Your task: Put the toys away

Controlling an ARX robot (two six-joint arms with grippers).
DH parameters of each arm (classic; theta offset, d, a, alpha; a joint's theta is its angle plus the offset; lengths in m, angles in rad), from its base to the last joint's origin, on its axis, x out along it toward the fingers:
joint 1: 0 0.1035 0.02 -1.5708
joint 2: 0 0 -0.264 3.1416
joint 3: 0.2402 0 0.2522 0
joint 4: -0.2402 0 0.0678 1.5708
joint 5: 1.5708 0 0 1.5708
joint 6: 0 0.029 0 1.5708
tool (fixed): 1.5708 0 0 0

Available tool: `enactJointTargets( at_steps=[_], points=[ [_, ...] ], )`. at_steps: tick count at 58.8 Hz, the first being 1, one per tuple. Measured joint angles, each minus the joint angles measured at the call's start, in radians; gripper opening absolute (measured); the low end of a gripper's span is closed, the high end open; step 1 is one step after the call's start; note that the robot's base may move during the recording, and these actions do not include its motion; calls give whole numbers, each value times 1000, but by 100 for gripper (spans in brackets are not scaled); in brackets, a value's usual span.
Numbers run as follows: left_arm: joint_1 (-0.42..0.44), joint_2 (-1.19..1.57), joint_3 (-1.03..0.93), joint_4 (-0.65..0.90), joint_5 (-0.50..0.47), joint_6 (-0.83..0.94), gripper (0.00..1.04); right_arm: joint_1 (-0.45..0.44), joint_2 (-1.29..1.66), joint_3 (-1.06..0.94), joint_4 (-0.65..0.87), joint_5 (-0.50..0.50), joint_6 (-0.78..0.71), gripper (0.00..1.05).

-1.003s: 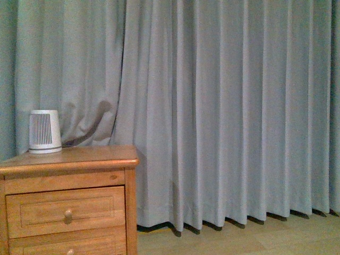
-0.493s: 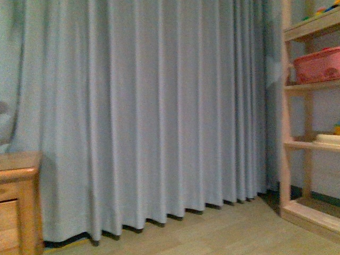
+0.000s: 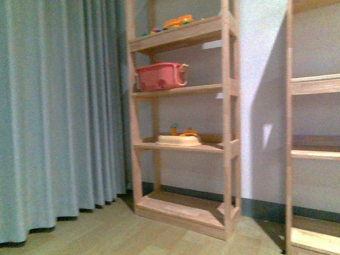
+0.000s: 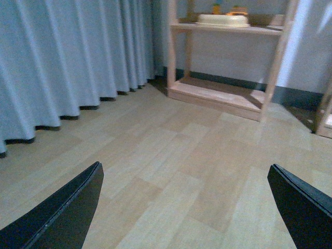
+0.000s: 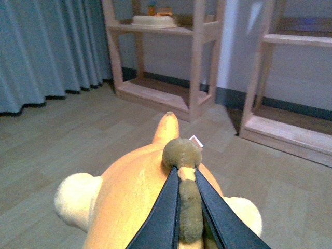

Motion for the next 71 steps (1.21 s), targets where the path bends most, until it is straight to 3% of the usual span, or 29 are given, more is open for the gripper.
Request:
enactJointTargets(
  at_steps=[71],
  points=[
    [-2,0,0,0,2,0,99,-1,0,0,0,3,0,6]
  ],
)
